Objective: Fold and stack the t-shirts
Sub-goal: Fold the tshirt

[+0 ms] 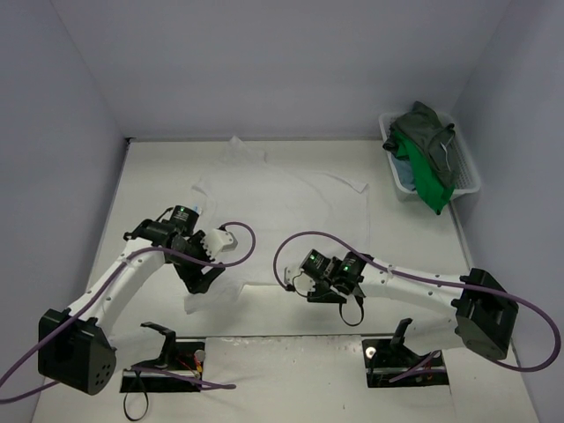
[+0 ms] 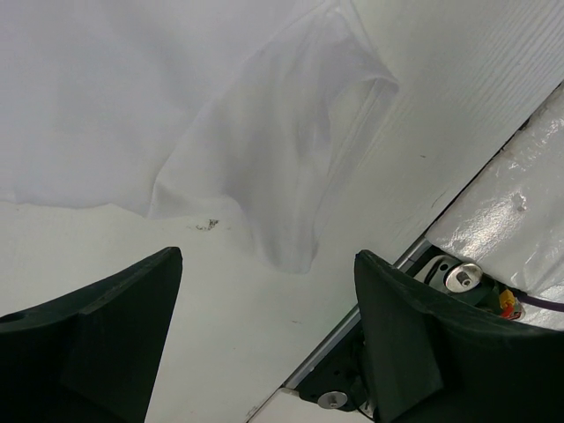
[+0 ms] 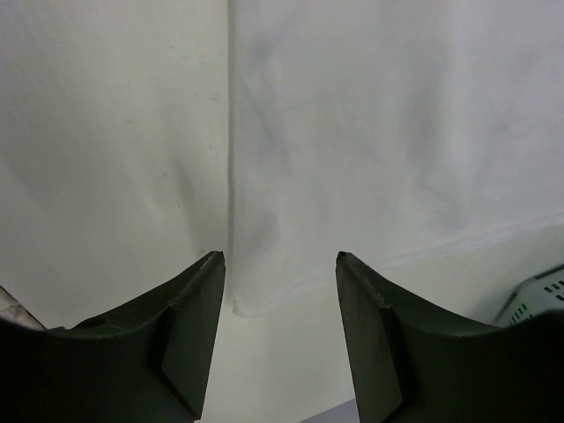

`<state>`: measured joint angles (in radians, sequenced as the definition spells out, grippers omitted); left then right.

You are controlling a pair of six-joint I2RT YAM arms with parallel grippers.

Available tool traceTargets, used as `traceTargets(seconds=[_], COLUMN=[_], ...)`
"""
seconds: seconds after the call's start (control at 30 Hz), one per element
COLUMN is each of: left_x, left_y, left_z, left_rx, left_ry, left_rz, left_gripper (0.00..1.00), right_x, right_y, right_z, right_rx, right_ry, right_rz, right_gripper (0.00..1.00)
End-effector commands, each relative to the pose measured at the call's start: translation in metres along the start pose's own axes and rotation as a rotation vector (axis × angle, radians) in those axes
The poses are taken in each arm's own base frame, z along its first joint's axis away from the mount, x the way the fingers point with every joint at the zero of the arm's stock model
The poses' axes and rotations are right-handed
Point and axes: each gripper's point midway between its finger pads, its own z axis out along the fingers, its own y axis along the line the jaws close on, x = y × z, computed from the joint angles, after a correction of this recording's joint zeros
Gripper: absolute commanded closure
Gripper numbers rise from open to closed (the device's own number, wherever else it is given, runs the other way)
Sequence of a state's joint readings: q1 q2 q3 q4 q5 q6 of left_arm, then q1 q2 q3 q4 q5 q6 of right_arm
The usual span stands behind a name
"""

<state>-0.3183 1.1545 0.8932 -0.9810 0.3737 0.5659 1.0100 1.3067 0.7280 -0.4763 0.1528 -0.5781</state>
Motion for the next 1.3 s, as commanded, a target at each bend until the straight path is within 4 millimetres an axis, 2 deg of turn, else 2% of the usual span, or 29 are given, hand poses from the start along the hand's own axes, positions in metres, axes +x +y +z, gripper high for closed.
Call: traceTargets(seconds=[0.0,0.33,0.5,1.03,1.13,1.17,1.27], left_x=[-0.013,-0.016,-0.020,-0.022,-0.022,-0.022,-0.022], left_y=[0.004,0.005,0.008,0.008,0.006,0.005,0.003], left_z=[-0.002,-0.005,-0.007,-0.006,-0.006,-0.006,-0.005], left_rx=[-0.002,0.007,0.006,0.030,0.041,0.047,0.066], left_ry=[-0.041,-0.022,-0.018,-0.006,-0.004,-0.003,-0.001], left_rz=[-0.004,-0.013,-0.014,-0.014,-0.014,-0.014,-0.016], left_gripper=[0.26,0.26,0.26,0.26,0.26,0.26,0.26], right_x=[-0.003,0.017,0.020,0.057,0.057,0.057,0.056], right_y=[0.003,0.013,0.015,0.005,0.001,0.002,0.004], right_z=[-0.003,0.014,0.019,0.034,0.035,0.035,0.037], right_rx=[-0.024,-0.073,-0.098,-0.142,-0.144,-0.149,-0.162], right_ry=[-0.006,0.076,0.088,0.164,0.161,0.160,0.159], right_rz=[0.000,-0.051,-0.057,-0.020,-0.011,-0.010,-0.010], right_gripper=[0.50,0.50,0.50,0.47,0.53,0.58,0.85])
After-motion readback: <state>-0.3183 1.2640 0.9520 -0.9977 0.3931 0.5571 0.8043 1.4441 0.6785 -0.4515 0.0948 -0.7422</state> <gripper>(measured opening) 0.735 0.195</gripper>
